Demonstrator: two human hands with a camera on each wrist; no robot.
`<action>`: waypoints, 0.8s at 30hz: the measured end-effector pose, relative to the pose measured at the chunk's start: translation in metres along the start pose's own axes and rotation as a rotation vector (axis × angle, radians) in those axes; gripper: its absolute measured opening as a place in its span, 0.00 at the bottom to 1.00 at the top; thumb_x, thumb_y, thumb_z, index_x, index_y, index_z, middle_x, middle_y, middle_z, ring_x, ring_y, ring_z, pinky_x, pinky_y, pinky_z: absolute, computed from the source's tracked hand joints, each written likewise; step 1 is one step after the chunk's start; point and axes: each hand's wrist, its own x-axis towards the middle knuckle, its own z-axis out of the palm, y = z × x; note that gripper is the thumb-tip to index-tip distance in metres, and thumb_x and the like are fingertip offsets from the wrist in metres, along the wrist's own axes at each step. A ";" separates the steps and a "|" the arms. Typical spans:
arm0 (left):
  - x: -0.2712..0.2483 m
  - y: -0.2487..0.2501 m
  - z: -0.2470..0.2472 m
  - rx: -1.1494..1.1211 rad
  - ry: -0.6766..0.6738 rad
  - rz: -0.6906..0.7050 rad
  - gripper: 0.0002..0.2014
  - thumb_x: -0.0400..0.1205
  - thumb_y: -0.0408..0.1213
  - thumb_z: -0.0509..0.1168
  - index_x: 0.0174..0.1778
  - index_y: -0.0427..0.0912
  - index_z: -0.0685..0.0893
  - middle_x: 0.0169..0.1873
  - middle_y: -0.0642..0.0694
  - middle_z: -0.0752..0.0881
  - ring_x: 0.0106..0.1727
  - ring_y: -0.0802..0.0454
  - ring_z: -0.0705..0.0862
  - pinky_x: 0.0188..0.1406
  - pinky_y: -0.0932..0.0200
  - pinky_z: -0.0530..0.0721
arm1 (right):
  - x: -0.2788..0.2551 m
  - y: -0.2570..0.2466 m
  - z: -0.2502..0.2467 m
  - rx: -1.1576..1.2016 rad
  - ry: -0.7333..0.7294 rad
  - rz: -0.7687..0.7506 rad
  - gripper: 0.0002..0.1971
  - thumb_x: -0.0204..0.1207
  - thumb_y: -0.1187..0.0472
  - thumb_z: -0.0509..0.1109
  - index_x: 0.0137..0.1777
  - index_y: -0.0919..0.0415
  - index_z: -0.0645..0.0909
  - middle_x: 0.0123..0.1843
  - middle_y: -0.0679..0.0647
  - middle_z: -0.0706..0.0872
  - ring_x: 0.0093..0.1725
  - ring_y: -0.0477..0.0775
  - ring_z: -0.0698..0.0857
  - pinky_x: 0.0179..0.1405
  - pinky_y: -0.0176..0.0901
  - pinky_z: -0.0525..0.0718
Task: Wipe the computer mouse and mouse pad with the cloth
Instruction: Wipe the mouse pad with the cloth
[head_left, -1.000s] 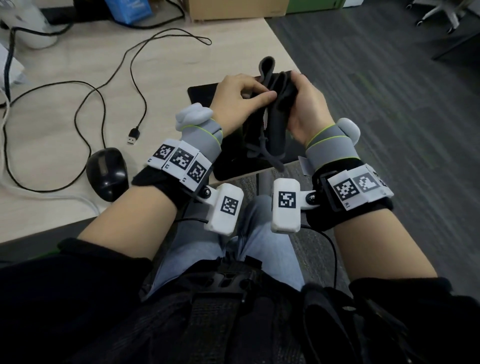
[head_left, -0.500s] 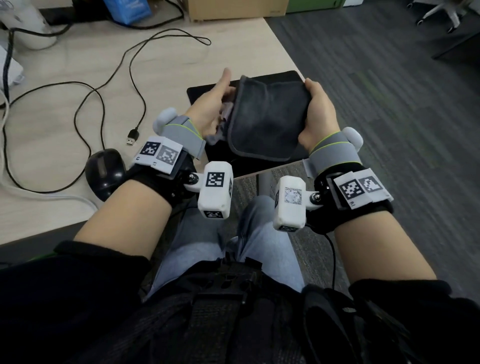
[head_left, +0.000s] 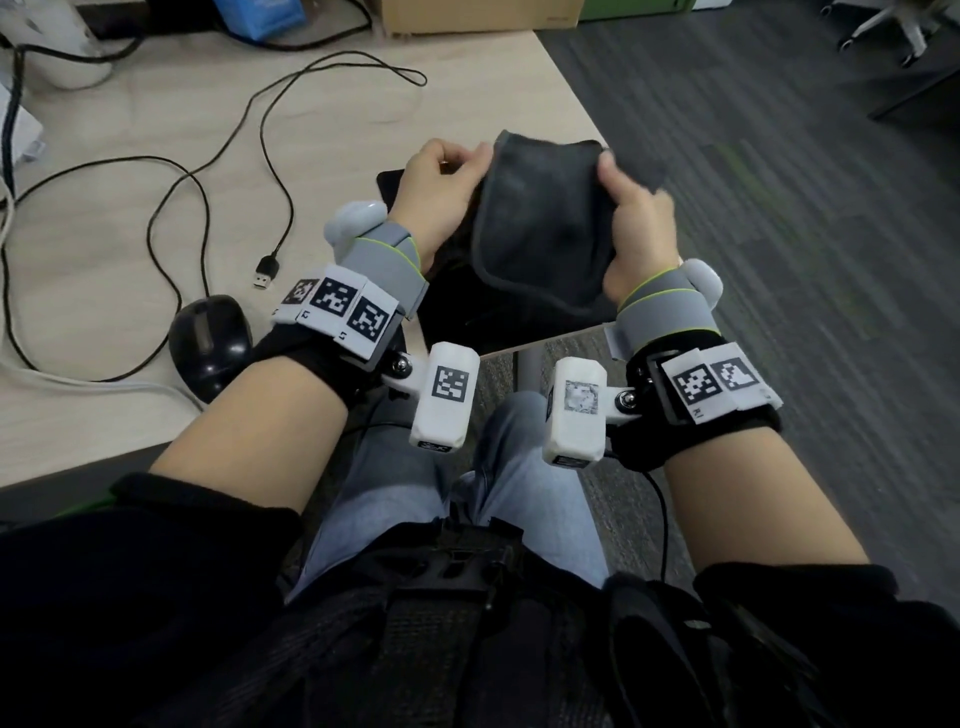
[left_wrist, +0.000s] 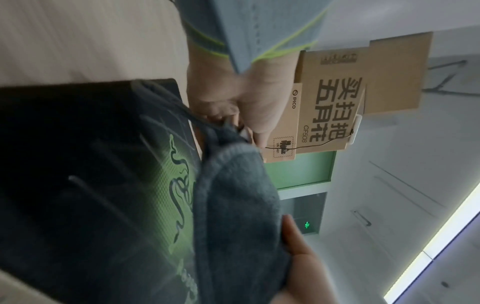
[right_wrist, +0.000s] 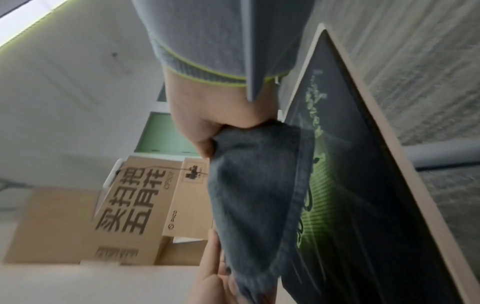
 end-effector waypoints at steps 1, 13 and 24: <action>0.003 -0.003 -0.002 0.036 0.033 -0.005 0.08 0.81 0.46 0.64 0.38 0.51 0.75 0.36 0.48 0.82 0.36 0.51 0.80 0.38 0.58 0.79 | 0.001 -0.003 0.002 -0.008 0.063 -0.098 0.08 0.76 0.60 0.72 0.49 0.63 0.77 0.48 0.54 0.86 0.50 0.52 0.87 0.60 0.49 0.85; 0.009 -0.040 -0.049 1.073 -0.130 -0.091 0.32 0.84 0.39 0.59 0.82 0.39 0.54 0.84 0.49 0.49 0.84 0.42 0.37 0.81 0.41 0.49 | 0.016 0.058 0.012 -1.280 -0.560 -0.326 0.16 0.81 0.58 0.65 0.66 0.58 0.80 0.78 0.58 0.72 0.79 0.55 0.67 0.76 0.44 0.65; 0.029 -0.032 -0.069 1.080 -0.167 -0.132 0.47 0.74 0.50 0.72 0.83 0.44 0.51 0.84 0.54 0.48 0.84 0.45 0.37 0.82 0.46 0.43 | 0.036 0.075 0.051 -1.777 -0.678 -0.395 0.29 0.85 0.47 0.50 0.83 0.52 0.49 0.86 0.46 0.44 0.85 0.51 0.41 0.83 0.51 0.44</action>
